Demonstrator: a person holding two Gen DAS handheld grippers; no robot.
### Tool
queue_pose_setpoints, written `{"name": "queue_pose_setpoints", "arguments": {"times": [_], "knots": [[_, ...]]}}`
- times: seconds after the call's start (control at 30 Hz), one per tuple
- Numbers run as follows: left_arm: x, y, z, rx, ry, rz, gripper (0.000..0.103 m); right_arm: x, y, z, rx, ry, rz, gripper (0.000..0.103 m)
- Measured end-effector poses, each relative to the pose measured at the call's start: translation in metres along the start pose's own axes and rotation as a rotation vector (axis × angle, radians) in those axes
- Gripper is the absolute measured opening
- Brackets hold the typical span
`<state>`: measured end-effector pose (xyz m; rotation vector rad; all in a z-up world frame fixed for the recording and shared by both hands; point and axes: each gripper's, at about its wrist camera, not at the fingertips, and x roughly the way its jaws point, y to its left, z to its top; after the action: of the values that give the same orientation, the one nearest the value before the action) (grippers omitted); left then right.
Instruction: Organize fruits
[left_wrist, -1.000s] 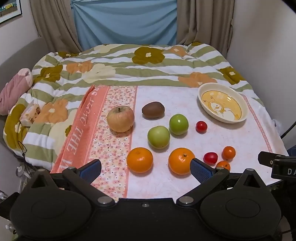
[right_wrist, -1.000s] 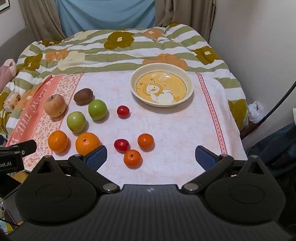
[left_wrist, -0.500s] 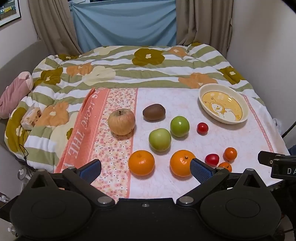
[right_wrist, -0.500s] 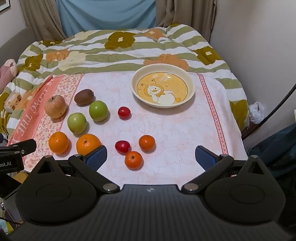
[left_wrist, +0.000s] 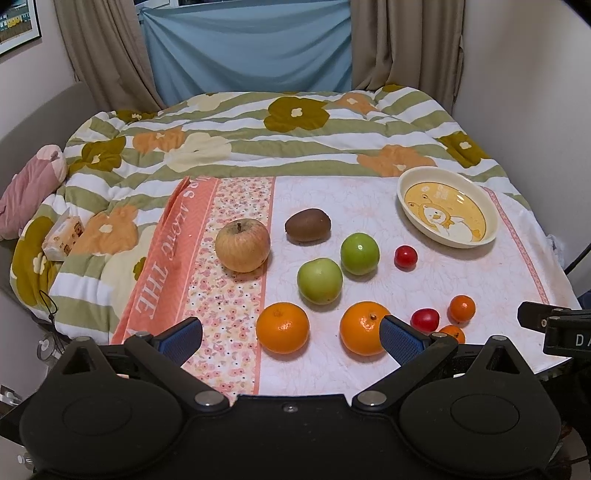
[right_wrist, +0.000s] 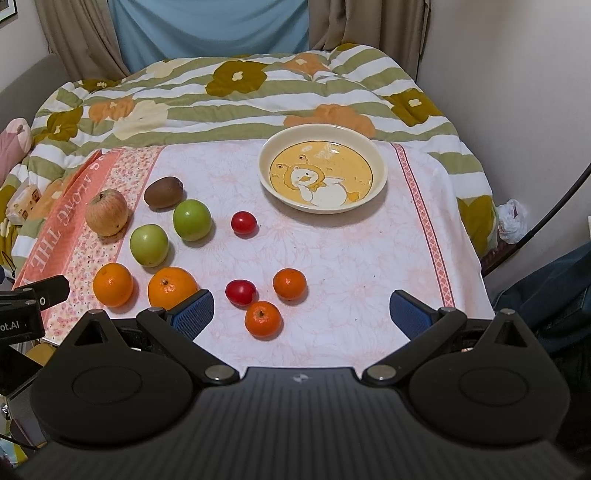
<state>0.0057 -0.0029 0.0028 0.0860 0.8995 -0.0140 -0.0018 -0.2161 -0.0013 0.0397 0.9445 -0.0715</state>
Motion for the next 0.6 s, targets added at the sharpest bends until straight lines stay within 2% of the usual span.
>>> {"name": "queue_pose_setpoints", "arguments": {"times": [0.6], "knots": [[-0.0011,-0.0048,-0.0016,0.016,-0.008,0.009,0.103,0.0015,-0.0038,0.0003,0.01,0.005,0.001,0.103]]}}
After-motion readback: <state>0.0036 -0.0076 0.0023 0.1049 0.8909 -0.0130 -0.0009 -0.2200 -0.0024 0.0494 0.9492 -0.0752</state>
